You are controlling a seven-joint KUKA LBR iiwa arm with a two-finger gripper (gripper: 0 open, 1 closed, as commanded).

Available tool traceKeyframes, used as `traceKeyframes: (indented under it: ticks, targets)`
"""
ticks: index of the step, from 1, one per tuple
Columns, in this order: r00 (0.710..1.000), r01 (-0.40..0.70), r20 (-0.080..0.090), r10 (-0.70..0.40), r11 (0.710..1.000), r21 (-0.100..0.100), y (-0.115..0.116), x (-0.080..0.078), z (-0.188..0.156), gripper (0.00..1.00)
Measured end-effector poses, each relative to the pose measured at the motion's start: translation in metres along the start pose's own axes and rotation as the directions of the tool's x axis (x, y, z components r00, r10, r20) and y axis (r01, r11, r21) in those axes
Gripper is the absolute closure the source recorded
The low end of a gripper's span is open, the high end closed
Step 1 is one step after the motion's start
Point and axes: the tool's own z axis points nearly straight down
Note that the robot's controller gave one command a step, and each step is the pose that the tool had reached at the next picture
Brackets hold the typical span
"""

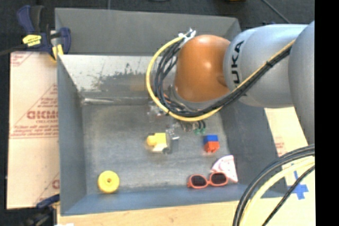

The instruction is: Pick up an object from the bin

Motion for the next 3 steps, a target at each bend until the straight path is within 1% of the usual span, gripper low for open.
traceKeyframes:
  ticks: [1,2,3]
  targets:
    - [0.986,-0.164,0.002,0.164,0.986,0.001,-0.008,0.007,0.044,0.0]
    - [0.998,0.059,0.003,-0.059,0.998,0.001,-0.015,-0.001,0.062,1.0]
    - [0.998,0.059,0.003,-0.059,0.998,0.001,-0.015,-0.001,0.062,1.0]
